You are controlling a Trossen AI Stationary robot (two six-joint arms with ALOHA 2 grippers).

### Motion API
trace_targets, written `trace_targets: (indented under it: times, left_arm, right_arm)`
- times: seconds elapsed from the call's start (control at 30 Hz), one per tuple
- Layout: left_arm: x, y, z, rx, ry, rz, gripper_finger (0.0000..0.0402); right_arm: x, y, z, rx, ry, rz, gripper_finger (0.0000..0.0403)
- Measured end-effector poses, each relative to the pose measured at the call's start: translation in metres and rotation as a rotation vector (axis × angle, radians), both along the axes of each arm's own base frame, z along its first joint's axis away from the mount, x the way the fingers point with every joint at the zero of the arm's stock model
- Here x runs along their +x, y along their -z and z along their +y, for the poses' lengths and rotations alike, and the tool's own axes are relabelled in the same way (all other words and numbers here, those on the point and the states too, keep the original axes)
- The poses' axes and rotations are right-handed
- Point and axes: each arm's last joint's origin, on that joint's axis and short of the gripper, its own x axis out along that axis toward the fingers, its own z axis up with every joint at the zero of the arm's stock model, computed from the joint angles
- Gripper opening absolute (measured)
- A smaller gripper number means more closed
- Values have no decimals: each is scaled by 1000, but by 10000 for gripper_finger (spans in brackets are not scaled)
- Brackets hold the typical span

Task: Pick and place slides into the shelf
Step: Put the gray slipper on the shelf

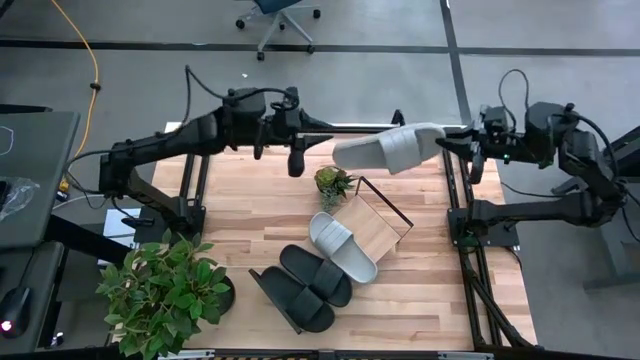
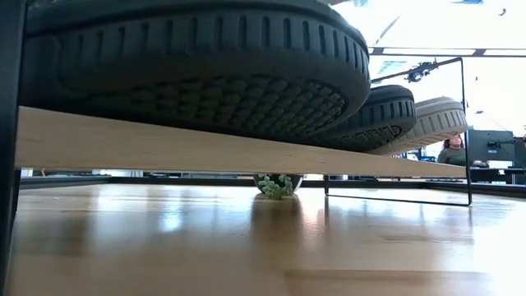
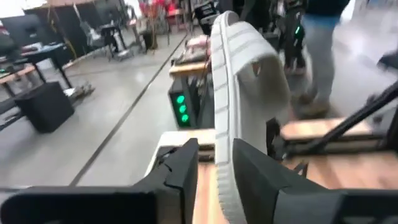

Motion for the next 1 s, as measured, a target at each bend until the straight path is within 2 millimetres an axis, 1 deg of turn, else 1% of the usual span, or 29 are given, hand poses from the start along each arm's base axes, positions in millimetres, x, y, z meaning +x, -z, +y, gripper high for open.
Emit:
trace_targets:
  times: [0.07, 0.17, 0.27, 0.33, 0.4, 0.47, 0.57, 0.67, 0.73, 0.93, 1.0]
  left_arm:
    - [-6, -12, -2, 14, -12, 51, 111]
    - [-14, -30, -4, 3, -23, 72, 153]
    - [-23, -41, -7, -50, -30, 111, 197]
    - [-25, -44, -8, -83, -29, 126, 222]
    - [-27, -41, -10, -135, -10, 174, 242]
    - [-23, -36, -9, -170, -5, 197, 256]
    - [-20, -27, -8, -220, 5, 258, 267]
    - [-16, -21, -8, -242, 21, 289, 267]
    - [-10, -18, -6, -247, 29, 295, 264]
    - [-2, -8, -3, -271, 46, 337, 250]
    - [5, -3, -1, -275, 47, 347, 248]
  right_arm:
    - [5, 2, -1, 8, -18, 23, 27]
    - [14, 5, -3, 3, -33, 60, 28]
    - [27, 7, -6, -8, -58, 94, 28]
    - [37, 9, -8, -19, -76, 112, 28]
    - [46, 9, -10, -28, -99, 113, 27]
    - [54, 8, -11, -36, -123, 102, 28]
    - [62, 7, -12, -54, -151, 83, 28]
    - [68, 9, -13, -55, -169, 101, 28]
    - [70, 10, -13, -49, -187, 106, 28]
    - [77, 11, -11, -56, -222, 109, 28]
    - [80, 11, -10, -60, -233, 106, 28]
